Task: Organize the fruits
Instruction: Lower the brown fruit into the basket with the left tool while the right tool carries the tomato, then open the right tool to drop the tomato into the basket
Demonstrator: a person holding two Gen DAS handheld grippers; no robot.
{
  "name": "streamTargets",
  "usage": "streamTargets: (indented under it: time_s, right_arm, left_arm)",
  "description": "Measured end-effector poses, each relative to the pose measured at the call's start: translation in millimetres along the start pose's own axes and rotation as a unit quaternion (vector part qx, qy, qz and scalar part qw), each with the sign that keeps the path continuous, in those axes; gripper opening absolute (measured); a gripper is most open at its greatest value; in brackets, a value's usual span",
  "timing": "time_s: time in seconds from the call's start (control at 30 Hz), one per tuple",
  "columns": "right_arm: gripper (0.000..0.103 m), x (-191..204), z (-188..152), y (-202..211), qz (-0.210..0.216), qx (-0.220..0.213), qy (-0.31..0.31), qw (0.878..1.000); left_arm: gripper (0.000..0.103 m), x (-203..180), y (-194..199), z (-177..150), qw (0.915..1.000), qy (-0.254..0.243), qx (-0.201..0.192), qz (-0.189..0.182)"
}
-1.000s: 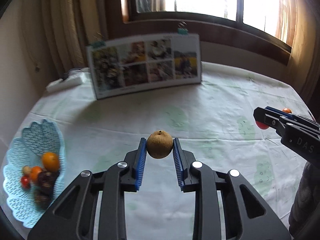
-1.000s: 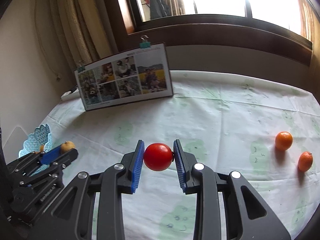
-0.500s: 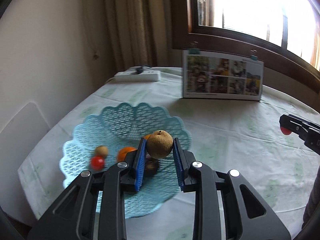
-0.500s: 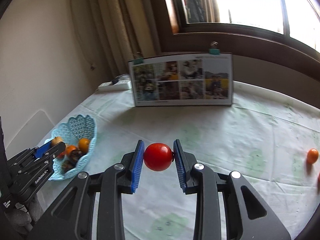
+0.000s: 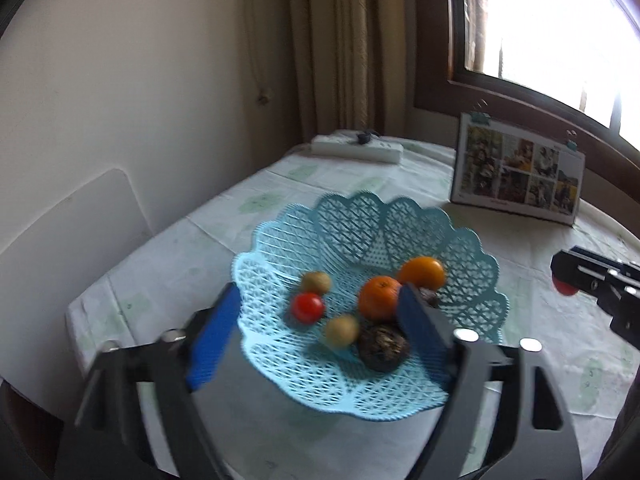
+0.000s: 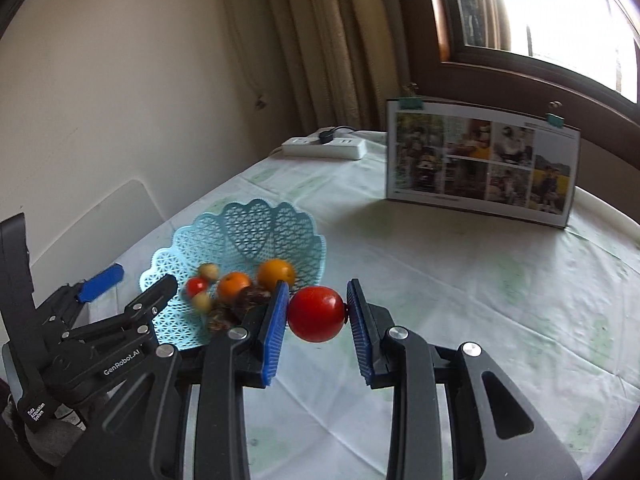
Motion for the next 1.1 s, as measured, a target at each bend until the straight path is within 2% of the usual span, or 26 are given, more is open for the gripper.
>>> streamTargets:
  time_s: [0.27,0.37,0.63,0.83,1.1]
  right_arm:
    - [0.031,29,0,-10,0.02,0.007,0.015,1.0]
    - [0.031,36,1,-16,0.026,0.01,0.019,0.999]
    - [0.031,48,1,-33,0.047,0.026,0.028,0.998]
    - [0.036,28,4,-27,0.039,0.018,0.009,0.999]
    - [0.036,-10,1,-8,0.007,0.005,-0.012,1.0]
  left_arm:
    - [0.085,35,5,4,0.9992,0.032,-0.008,0.021]
    - [0.094,40,4,4,0.9987,0.043,-0.011,0.026]
    - [0.095,41,7,1,0.9986,0.045,-0.011,0.026]
    - [0.098,36,11,1,0.9986,0.045,-0.012,0.024]
    - [0.099,13,14,6,0.9994,0.029,-0.016,0.006]
Point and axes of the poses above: each gripper's, at about its wrist camera, not at the fingertips, and y roughly against the way its jaws point, x to its left, z to its top, the point moved 6 cm from there along -y, roughly the way its jaws point
